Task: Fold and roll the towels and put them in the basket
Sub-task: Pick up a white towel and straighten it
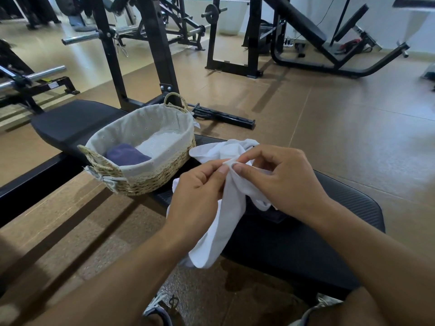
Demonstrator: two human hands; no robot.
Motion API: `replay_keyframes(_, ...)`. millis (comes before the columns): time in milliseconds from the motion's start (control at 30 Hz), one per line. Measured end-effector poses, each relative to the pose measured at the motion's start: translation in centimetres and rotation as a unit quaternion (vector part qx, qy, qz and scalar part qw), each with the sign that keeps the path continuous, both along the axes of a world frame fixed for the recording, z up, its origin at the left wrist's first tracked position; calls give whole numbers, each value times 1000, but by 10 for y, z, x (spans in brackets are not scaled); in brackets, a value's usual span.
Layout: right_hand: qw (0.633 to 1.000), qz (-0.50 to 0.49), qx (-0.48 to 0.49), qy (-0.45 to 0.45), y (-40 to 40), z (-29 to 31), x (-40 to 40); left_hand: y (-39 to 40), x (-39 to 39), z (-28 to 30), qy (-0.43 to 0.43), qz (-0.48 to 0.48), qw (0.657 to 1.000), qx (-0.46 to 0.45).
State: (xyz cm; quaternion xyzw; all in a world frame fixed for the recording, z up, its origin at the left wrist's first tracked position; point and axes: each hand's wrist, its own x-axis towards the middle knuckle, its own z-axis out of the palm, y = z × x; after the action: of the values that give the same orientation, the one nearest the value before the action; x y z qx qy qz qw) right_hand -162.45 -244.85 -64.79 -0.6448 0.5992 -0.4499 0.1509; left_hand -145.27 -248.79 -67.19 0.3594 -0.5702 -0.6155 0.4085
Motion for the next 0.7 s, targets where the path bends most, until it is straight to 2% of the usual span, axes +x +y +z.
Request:
replay_keyframes(533,1000,-3,13,19,2,2,-3,12,0,8,-73,21,993,-94)
replay_keyframes(700,993,6,48,112,-3,2,-15,5,7,8,-103,51,990,-80)
